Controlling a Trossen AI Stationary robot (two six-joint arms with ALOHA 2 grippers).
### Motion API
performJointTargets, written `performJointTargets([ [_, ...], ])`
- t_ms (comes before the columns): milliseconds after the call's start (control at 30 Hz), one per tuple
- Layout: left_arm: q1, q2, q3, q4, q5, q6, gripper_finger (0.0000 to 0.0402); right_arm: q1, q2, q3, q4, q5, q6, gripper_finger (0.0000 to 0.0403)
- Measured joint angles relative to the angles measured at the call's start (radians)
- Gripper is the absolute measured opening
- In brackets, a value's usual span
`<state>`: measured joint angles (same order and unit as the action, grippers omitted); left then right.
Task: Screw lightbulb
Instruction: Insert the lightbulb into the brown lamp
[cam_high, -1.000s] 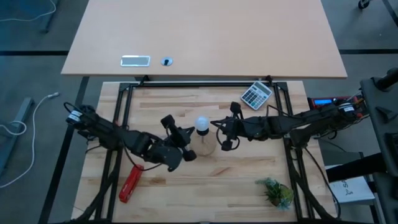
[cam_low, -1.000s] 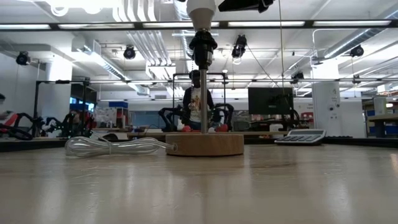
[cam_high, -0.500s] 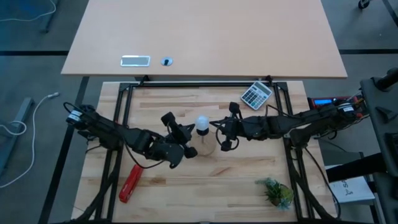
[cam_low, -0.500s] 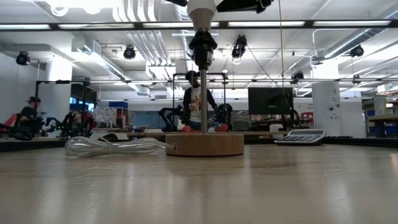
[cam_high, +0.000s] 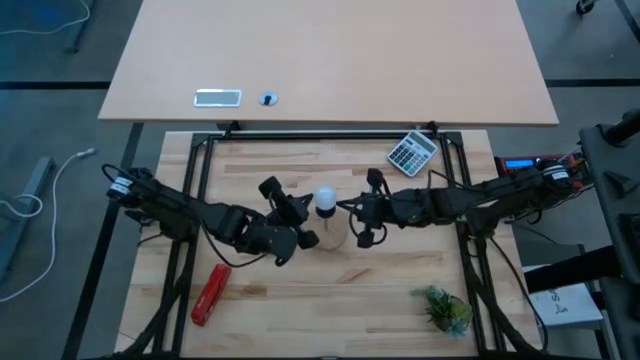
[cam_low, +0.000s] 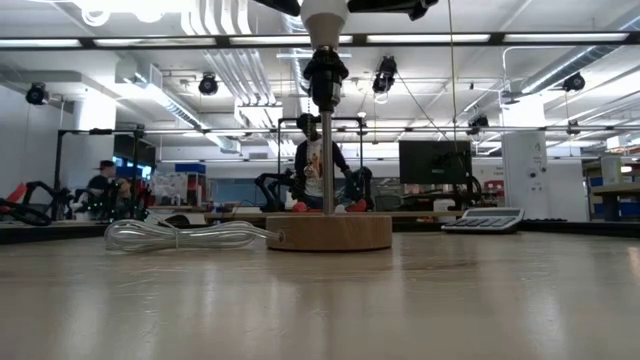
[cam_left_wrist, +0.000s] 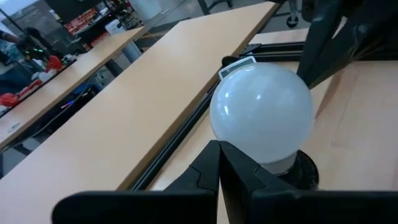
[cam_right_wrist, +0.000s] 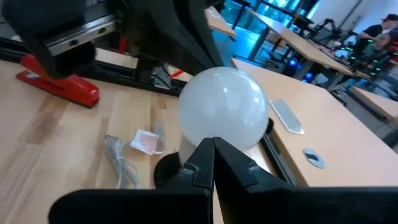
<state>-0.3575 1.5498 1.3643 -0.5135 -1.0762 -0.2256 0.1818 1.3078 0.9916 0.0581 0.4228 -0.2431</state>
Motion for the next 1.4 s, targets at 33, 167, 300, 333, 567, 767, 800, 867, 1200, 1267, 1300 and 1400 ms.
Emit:
performJointTargets([
  [33, -0.005, -0.002, 0.000, -0.002, -0.007, 0.000, 0.0001, 0.002, -0.002, 0.000, 0.000, 0.014, 0.002, 0.0000],
  [167, -0.037, -0.021, 0.000, -0.001, -0.012, 0.000, 0.0001, 0.003, -0.009, 0.000, -0.020, 0.067, 0.007, 0.0000],
  [300, -0.076, -0.021, 0.000, 0.008, -0.015, -0.002, 0.0001, 0.000, -0.010, 0.000, -0.046, 0.106, 0.008, 0.0000],
  [333, -0.081, -0.019, 0.000, 0.012, -0.015, -0.006, 0.0001, -0.002, -0.009, 0.000, -0.043, 0.107, 0.008, 0.0000],
  [567, -0.054, 0.001, 0.000, 0.014, -0.003, -0.019, 0.0001, -0.012, 0.005, 0.000, -0.008, 0.095, -0.019, 0.0000],
  [767, -0.024, 0.010, 0.000, 0.012, 0.003, -0.019, 0.0001, -0.012, 0.019, -0.001, 0.005, 0.086, -0.038, 0.0000],
  [800, -0.021, 0.010, 0.000, 0.010, 0.005, -0.019, 0.0001, -0.013, 0.021, -0.001, 0.006, 0.076, -0.037, 0.0000],
  [867, -0.015, 0.010, 0.000, 0.008, 0.004, -0.018, 0.0001, -0.013, 0.023, -0.001, 0.005, 0.062, -0.033, 0.0000],
  [1200, -0.007, 0.010, 0.000, 0.009, 0.004, -0.010, 0.0001, -0.002, 0.033, -0.001, -0.005, 0.042, -0.019, 0.0000],
  [1267, -0.004, 0.010, 0.000, 0.009, 0.005, -0.010, 0.0001, 0.005, 0.035, -0.001, -0.008, 0.033, -0.019, 0.0000],
  [1300, -0.003, 0.010, 0.000, 0.009, 0.007, -0.010, 0.0001, 0.009, 0.035, -0.001, -0.008, 0.029, -0.019, 0.0000],
  [1400, 0.003, 0.010, 0.000, 0.016, 0.013, -0.011, 0.0001, 0.021, 0.036, -0.001, -0.002, 0.024, -0.020, 0.0000],
])
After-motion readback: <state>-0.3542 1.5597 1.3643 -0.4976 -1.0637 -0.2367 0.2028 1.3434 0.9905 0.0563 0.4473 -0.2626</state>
